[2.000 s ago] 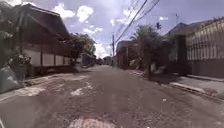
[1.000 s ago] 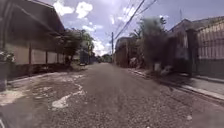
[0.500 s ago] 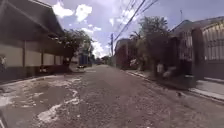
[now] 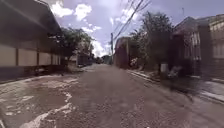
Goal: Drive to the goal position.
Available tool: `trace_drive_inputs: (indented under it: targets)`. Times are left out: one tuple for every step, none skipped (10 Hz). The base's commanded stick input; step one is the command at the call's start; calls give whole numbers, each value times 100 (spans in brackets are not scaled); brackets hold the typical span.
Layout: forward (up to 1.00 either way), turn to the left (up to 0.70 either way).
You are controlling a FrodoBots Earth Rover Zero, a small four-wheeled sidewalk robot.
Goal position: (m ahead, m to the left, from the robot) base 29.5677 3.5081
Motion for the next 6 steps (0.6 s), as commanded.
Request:
trace_drive_inputs:
  targets:
    - [70,0]
    - [70,0]
    - [70,0]
    - [70,0]
    - [70,0]
    - [70,0]
